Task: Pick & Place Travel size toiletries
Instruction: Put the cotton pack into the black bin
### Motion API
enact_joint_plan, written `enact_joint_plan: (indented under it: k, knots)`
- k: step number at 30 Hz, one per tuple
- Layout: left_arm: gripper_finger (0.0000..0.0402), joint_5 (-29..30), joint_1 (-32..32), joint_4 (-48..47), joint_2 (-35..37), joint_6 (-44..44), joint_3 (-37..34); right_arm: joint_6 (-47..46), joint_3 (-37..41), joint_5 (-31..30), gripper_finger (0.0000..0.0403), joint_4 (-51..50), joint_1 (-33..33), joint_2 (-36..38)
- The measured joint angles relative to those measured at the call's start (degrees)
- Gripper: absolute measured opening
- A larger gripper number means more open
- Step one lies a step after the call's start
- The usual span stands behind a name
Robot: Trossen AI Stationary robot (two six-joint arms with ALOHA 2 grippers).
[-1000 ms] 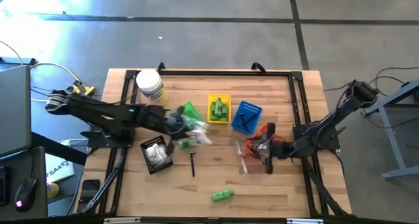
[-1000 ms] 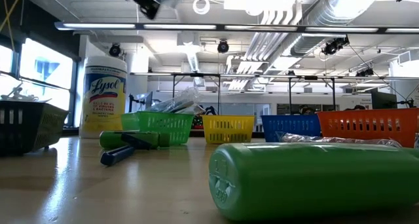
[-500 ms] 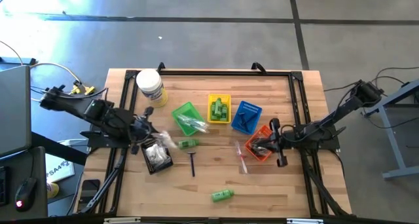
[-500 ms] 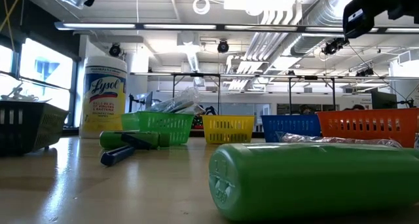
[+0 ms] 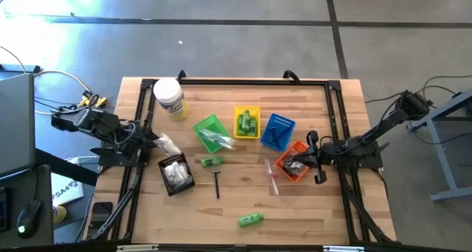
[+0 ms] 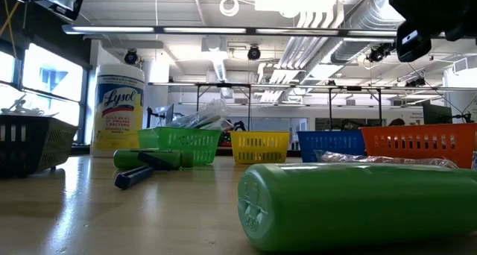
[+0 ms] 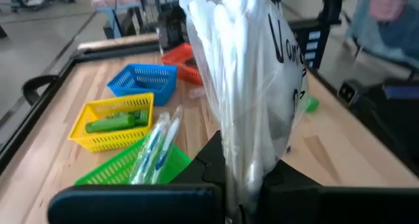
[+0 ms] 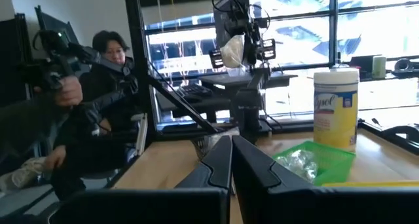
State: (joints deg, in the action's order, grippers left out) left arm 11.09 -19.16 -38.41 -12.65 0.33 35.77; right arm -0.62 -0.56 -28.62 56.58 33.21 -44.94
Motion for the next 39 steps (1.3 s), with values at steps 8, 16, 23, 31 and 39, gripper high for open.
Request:
enact_joint_plan:
  k: [8, 16, 23, 31, 39]
  knots:
    - [0.0011, 0.0, 0.0, -1.8, 0.69, -0.62, -0.1, 0.06, 0.02, 0.09, 0.0004, -0.33, 0.0, 0.43]
    - [0.0021, -0.52, 0.0, -6.85, -10.2, -2.76, 4.5, 0.15, 0.11, 0.29, 0.0004, -1.06, 0.0, 0.38]
    - [0.0011, -0.72, 0.0, -20.7, -26.17, -2.04, 13.9, 0.02, 0.15, 0.29, 0.0004, -1.09, 0.0, 0.38]
    - [0.0014, -11.61, -0.02, -29.39, -41.16, -0.59, 19.26, -1.24, 0.2, 0.53, 0.0003, -2.68, 0.0, 0.38]
    - [0.0013, -20.24, -0.01, -31.12, -52.1, -0.62, 19.28, -1.65, 0.24, 0.52, 0.0004, -3.14, 0.0, 0.38]
